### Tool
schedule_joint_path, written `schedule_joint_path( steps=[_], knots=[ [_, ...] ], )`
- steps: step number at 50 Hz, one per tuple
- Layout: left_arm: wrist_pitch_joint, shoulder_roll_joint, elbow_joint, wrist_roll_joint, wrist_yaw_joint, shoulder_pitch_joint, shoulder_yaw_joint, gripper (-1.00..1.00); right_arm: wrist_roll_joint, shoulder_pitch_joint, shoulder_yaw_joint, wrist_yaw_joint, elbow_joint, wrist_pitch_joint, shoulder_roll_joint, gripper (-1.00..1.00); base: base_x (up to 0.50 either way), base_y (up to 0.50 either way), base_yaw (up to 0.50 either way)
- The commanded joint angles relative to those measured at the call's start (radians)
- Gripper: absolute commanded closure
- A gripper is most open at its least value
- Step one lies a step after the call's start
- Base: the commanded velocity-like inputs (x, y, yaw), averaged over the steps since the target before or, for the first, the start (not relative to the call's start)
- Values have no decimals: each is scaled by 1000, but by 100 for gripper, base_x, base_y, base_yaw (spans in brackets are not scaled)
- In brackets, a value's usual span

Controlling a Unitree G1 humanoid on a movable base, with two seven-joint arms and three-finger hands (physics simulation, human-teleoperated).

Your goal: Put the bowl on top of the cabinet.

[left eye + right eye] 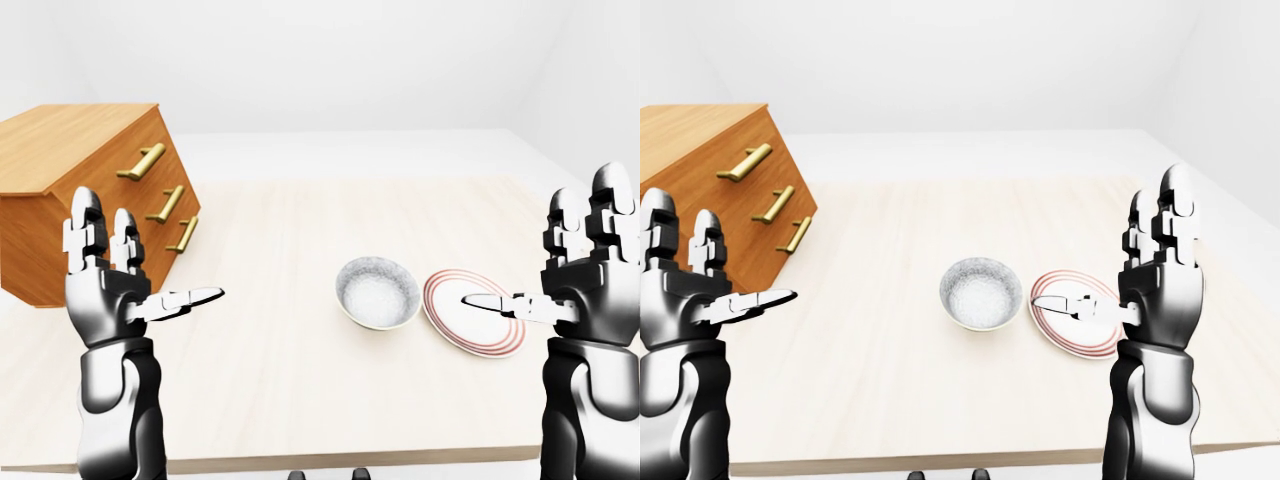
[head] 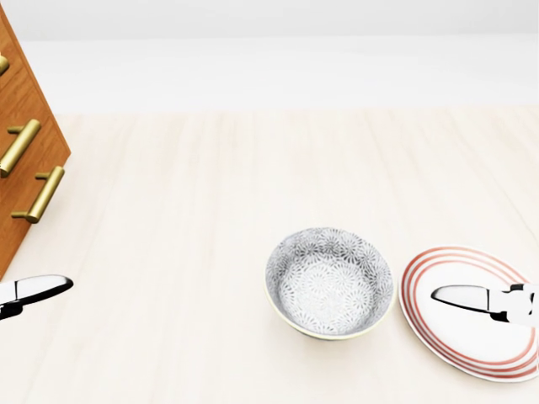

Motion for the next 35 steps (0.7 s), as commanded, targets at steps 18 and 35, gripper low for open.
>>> schedule_joint_path(
  steps=[18,35],
  knots=[
    [0,-15,61,6,5,-4,-22,-100,-46,-8,44,22,89,0,15,-100,8,32,0],
    [0,-17,60,8,2,-2,-24,-100,-43,-4,43,23,96,0,18,-100,7,50,0]
  ],
)
